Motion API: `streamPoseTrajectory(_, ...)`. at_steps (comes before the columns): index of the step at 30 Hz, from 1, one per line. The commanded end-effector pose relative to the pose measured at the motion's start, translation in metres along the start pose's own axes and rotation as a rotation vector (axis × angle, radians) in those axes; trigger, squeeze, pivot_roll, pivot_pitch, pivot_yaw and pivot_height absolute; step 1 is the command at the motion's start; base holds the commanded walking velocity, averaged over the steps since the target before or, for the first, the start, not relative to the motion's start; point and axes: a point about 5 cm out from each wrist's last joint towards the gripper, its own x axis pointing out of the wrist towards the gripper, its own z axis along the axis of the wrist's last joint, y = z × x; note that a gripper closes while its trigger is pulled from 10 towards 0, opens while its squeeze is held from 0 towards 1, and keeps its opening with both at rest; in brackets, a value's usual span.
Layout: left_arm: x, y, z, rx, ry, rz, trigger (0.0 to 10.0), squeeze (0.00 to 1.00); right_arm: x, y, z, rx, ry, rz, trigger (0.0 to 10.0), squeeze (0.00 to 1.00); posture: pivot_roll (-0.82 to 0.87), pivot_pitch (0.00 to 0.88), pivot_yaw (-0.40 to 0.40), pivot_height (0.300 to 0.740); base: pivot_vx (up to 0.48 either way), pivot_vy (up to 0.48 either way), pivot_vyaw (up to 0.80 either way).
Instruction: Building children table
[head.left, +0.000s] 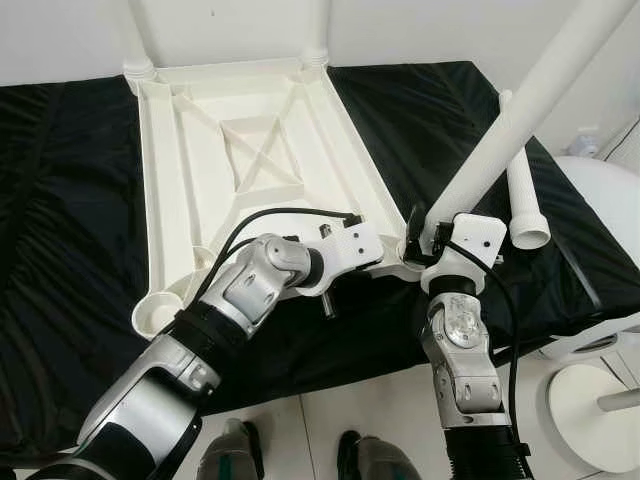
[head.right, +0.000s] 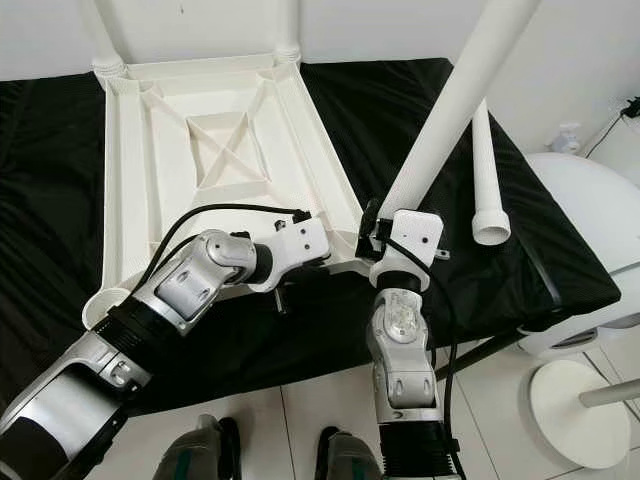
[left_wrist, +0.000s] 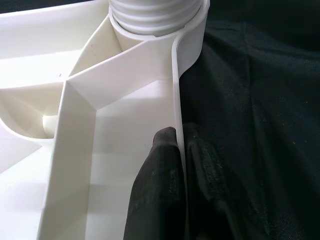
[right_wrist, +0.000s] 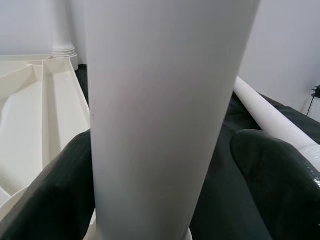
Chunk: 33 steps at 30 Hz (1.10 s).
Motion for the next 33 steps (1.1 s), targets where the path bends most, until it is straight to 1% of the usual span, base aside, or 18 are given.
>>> streamPoseTrajectory(1,-0.004,0.008,-0.009,-0.008,0.034,0.066,10.0,0.0,-0.003,-0.003,-0.008,0.004,0.038,-0.014,10.0,1.0,-0.01,0.119,-0.047,0.74,0.0,0.0,0.0)
streamPoseTrajectory(6,-0.004,0.008,-0.008,-0.009,0.033,0.068,10.0,0.0,-0.002,-0.001,-0.008,0.021,0.042,0.016,10.0,1.0,-0.01,0.119,-0.047,0.74,0.0,0.0,0.0)
streamPoseTrajectory(9,-0.004,0.008,-0.008,-0.009,0.032,0.068,10.0,0.0,-0.002,0.0,-0.012,0.036,0.067,0.059,10.0,1.0,-0.01,0.119,-0.048,0.74,0.0,0.0,0.0)
streamPoseTrajectory(10,-0.005,0.008,-0.008,-0.01,0.032,0.069,10.0,0.0,-0.002,0.001,-0.014,0.044,0.078,0.096,10.0,0.0,-0.01,0.119,-0.047,0.74,0.0,0.0,0.0)
streamPoseTrajectory(13,-0.005,0.009,-0.009,-0.01,0.033,0.07,10.0,0.0,-0.002,0.002,-0.016,0.063,0.083,0.177,10.0,0.0,-0.01,0.119,-0.047,0.74,0.0,0.0,0.0)
streamPoseTrajectory(14,-0.005,0.009,-0.009,-0.01,0.033,0.07,10.0,0.0,-0.002,0.002,-0.016,0.063,0.083,0.177,10.0,0.0,-0.01,0.119,-0.047,0.74,0.0,0.0,0.0)
streamPoseTrajectory(17,-0.005,0.008,-0.008,-0.011,0.031,0.07,10.0,0.0,0.0,-0.001,-0.017,0.058,0.085,0.24,10.0,0.0,-0.01,0.119,-0.047,0.74,0.0,0.0,0.0)
streamPoseTrajectory(18,-0.005,0.008,-0.008,-0.011,0.031,0.07,10.0,0.0,0.0,-0.001,-0.017,0.058,0.085,0.24,10.0,0.0,-0.01,0.119,-0.047,0.74,0.0,0.0,0.0)
streamPoseTrajectory(22,-0.005,0.008,-0.008,-0.009,0.029,0.07,10.0,0.0,0.005,-0.011,-0.019,0.029,0.081,0.323,10.0,0.0,-0.01,0.119,-0.048,0.74,0.0,0.0,0.0)
streamPoseTrajectory(23,-0.005,0.008,-0.008,-0.009,0.029,0.07,10.0,0.0,0.005,-0.011,-0.019,0.029,0.081,0.323,10.0,0.0,-0.01,0.119,-0.048,0.74,0.0,0.0,0.0)
streamPoseTrajectory(24,-0.005,0.008,-0.008,-0.009,0.029,0.07,10.0,0.0,0.007,-0.015,-0.019,0.029,0.082,0.349,10.0,0.0,-0.01,0.119,-0.047,0.74,0.0,0.0,0.0)
streamPoseTrajectory(29,-0.005,0.007,-0.008,-0.009,0.028,0.069,10.0,0.0,0.016,-0.029,-0.012,0.014,0.055,0.435,10.0,0.0,-0.01,0.115,-0.045,0.74,0.0,0.0,0.0)
streamPoseTrajectory(32,-0.005,0.007,-0.008,-0.009,0.028,0.069,10.0,0.0,0.017,-0.032,-0.01,0.004,0.047,0.47,10.0,0.0,-0.01,0.114,-0.045,0.74,0.0,0.0,0.0)
streamPoseTrajectory(33,-0.004,0.007,-0.008,-0.007,0.026,0.067,10.0,0.0,0.017,-0.035,-0.008,0.006,0.051,0.539,10.0,0.0,-0.02,0.109,-0.043,0.74,0.0,0.0,0.0)
